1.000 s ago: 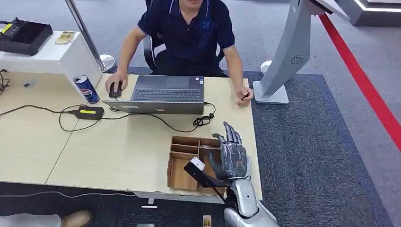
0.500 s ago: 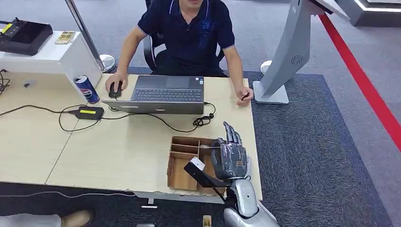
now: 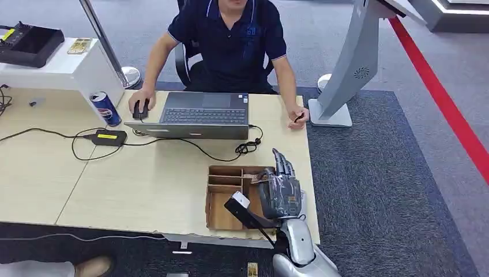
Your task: Pass the card to the sensor for recognition and then transmit it.
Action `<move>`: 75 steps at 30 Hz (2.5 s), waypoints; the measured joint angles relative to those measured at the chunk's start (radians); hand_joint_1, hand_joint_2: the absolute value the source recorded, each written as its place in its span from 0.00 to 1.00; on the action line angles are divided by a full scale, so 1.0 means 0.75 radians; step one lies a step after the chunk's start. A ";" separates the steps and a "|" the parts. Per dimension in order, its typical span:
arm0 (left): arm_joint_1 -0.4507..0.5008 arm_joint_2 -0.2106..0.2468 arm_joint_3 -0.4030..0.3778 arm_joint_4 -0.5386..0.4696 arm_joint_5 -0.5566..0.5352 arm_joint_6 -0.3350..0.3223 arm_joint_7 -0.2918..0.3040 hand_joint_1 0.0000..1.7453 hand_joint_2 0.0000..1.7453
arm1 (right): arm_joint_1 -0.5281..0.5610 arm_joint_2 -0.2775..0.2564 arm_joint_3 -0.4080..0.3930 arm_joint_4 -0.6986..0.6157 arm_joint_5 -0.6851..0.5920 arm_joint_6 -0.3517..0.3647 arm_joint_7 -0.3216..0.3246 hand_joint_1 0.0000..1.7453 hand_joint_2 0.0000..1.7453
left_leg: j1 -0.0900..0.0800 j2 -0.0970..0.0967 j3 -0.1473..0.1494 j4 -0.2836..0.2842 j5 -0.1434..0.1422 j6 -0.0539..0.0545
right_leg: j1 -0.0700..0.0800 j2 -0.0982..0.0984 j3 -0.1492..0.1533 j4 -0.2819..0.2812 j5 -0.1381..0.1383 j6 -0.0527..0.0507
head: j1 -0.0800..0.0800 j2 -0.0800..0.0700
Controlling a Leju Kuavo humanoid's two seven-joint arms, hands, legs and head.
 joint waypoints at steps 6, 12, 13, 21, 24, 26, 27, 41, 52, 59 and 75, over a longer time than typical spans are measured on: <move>0.000 0.000 0.000 0.000 0.000 -0.001 -0.001 0.00 1.00 | 0.000 0.004 0.000 -0.002 -0.016 -0.009 -0.018 1.00 1.00 | 0.000 0.000 0.000 0.000 0.000 0.000 | 0.000 0.000 0.000 0.000 0.000 0.000 | 0.000 0.000; 0.002 0.000 0.000 0.000 0.006 0.002 -0.005 0.00 1.00 | 0.013 -0.007 -0.008 -0.070 -0.011 -0.023 -0.005 1.00 1.00 | 0.000 0.000 0.000 0.000 0.000 0.000 | 0.000 0.000 0.000 0.000 0.000 0.000 | 0.000 0.000; 0.002 0.000 0.000 0.000 0.007 0.003 -0.005 0.00 1.00 | 0.020 -0.011 -0.015 -0.101 -0.002 -0.022 0.004 1.00 1.00 | 0.000 0.000 0.000 0.000 0.000 0.000 | 0.000 0.000 0.000 0.000 0.000 0.000 | 0.000 0.000; 0.004 0.001 0.001 0.001 0.020 0.005 -0.005 0.00 1.00 | 0.095 -0.069 -0.100 -0.390 0.124 -0.034 0.080 1.00 1.00 | 0.000 0.000 0.000 0.000 0.000 0.000 | 0.000 0.000 0.000 0.000 0.000 0.000 | 0.000 0.000; 0.005 0.001 0.001 0.001 0.023 0.005 -0.005 0.00 1.00 | 0.132 -0.096 -0.143 -0.533 0.157 -0.034 0.096 1.00 1.00 | 0.000 0.000 0.000 0.000 0.000 0.000 | 0.000 0.000 0.000 0.000 0.000 0.000 | 0.000 0.000; 0.005 0.003 0.001 0.001 0.023 0.005 -0.004 0.00 1.00 | 0.146 -0.108 -0.165 -0.595 0.165 -0.034 0.097 1.00 1.00 | 0.000 0.001 0.001 0.000 0.000 0.000 | 0.000 0.000 0.000 0.000 0.000 0.000 | 0.000 0.000; 0.005 0.003 0.001 0.001 0.023 0.005 -0.005 0.00 1.00 | 0.156 -0.114 -0.177 -0.633 0.173 -0.038 0.099 1.00 1.00 | 0.000 0.001 0.000 0.000 0.000 0.000 | 0.000 0.000 0.000 0.000 0.000 0.000 | 0.000 0.000; 0.003 -0.001 0.001 0.001 0.003 0.002 -0.005 0.00 1.00 | 0.117 -0.091 -0.210 -0.792 0.075 -0.063 -0.055 1.00 1.00 | 0.000 0.000 0.000 0.000 0.000 0.000 | 0.000 0.000 0.000 0.000 0.000 0.000 | 0.000 0.000; 0.002 -0.001 0.000 0.001 -0.003 -0.001 -0.005 0.00 1.00 | 0.074 -0.052 -0.183 -0.736 0.066 -0.064 -0.073 1.00 1.00 | 0.000 0.000 0.000 0.000 0.000 0.000 | 0.000 0.000 0.001 0.000 0.000 0.000 | 0.000 0.000; -0.001 -0.003 -0.003 0.000 -0.023 -0.013 -0.006 0.00 1.00 | -0.006 0.014 -0.130 -0.597 0.015 -0.070 -0.137 1.00 1.00 | 0.000 0.000 0.000 0.000 0.000 0.000 | 0.001 0.000 0.000 0.000 0.000 0.000 | 0.000 0.000; -0.046 -0.023 -0.008 -0.001 -0.044 -0.092 0.141 0.00 1.00 | -0.135 0.152 -0.044 -0.244 -0.044 -0.073 -0.180 1.00 1.00 | 0.001 0.000 0.000 0.000 0.000 0.000 | 0.001 0.000 0.000 0.000 0.000 0.000 | 0.000 0.000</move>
